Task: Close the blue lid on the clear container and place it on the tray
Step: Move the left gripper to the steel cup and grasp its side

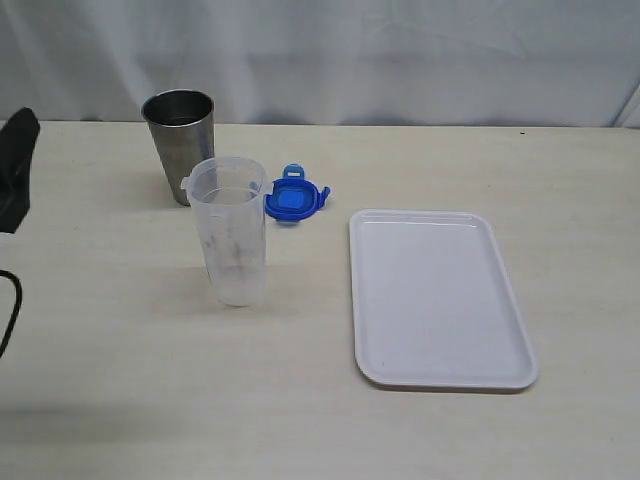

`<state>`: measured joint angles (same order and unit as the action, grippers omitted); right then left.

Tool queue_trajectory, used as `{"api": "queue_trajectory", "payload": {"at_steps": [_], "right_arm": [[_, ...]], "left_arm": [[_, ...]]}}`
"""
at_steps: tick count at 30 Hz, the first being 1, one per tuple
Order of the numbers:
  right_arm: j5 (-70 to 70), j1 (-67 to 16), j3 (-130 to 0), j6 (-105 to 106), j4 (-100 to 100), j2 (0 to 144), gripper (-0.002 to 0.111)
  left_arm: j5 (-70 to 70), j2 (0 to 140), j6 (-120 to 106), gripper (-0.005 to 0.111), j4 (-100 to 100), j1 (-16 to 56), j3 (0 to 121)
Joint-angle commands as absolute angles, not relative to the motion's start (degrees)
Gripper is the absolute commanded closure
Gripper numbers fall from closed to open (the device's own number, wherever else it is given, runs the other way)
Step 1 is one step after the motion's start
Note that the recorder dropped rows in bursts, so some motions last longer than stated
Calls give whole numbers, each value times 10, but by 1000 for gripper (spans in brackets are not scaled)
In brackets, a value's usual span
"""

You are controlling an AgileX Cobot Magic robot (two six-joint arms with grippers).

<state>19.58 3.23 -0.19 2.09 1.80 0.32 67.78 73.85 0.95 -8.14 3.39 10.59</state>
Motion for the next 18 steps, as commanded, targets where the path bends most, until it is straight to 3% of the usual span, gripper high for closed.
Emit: {"api": "queue_trajectory", "payload": {"at_steps": [1, 18], "right_arm": [[196, 32, 0, 21, 18, 0, 104], [196, 32, 0, 21, 18, 0, 104]], "left_arm": [[700, 853, 0, 10, -78, 34, 160], [700, 1155, 12, 10, -143, 34, 361]]}}
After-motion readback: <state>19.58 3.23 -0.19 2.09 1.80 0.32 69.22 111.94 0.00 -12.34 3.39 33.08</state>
